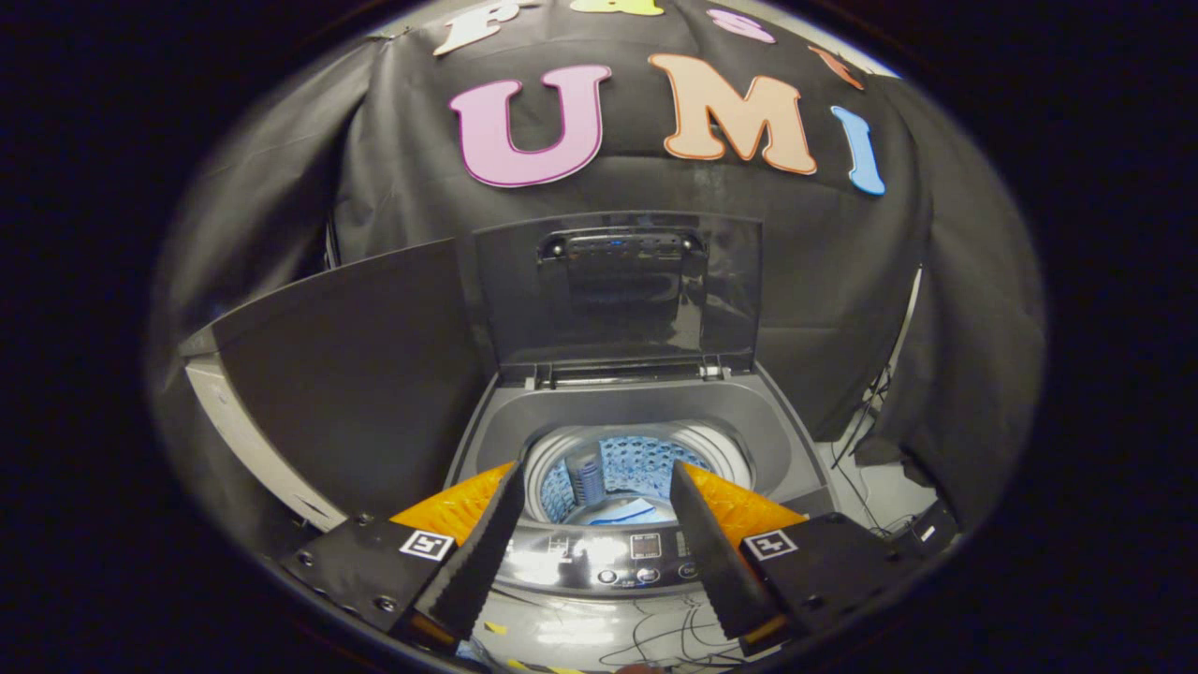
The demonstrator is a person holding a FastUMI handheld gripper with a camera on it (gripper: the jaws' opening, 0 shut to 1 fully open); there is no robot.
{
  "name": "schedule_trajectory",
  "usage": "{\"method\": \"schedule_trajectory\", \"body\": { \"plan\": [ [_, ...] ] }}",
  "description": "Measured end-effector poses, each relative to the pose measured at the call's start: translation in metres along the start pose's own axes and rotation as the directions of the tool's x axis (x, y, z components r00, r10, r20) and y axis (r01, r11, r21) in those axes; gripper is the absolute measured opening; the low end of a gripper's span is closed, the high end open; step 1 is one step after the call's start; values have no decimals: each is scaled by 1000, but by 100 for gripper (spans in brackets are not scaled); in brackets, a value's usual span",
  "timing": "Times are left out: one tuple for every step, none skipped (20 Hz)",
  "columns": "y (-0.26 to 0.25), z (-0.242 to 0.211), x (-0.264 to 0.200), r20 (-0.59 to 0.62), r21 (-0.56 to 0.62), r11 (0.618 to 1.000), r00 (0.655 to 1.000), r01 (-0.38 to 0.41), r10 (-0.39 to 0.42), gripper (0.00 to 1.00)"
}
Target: Put the clothes into the washing machine and then close the washing machine lid.
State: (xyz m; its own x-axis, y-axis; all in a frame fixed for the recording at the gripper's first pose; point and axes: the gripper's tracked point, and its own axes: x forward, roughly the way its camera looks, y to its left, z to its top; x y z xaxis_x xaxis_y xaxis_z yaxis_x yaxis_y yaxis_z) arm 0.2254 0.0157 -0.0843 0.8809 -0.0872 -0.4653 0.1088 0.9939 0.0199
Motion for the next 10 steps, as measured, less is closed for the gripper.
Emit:
{"method": "schedule_trajectory", "body": {
  "plan": [
    [2,0,-5,3,8,1000,1000,-6,6,97],
    [-1,-1,-10,8,12,1000,1000,-1,1,97],
    [-2,-2,-15,18,13,1000,1000,1,-2,97],
    [-4,-2,-20,31,15,1000,1000,2,-2,97],
    [-7,-3,-24,41,17,1000,999,7,-8,97],
    [-10,-6,-28,45,20,1000,999,7,-8,97],
    [-12,-9,-31,51,24,1000,999,8,-9,97],
    [-16,-12,-34,53,27,1000,998,12,-13,97],
    [-19,-15,-37,53,32,999,998,14,-15,97],
    [-18,-18,-40,56,34,999,998,7,-9,97]
  ]
}}
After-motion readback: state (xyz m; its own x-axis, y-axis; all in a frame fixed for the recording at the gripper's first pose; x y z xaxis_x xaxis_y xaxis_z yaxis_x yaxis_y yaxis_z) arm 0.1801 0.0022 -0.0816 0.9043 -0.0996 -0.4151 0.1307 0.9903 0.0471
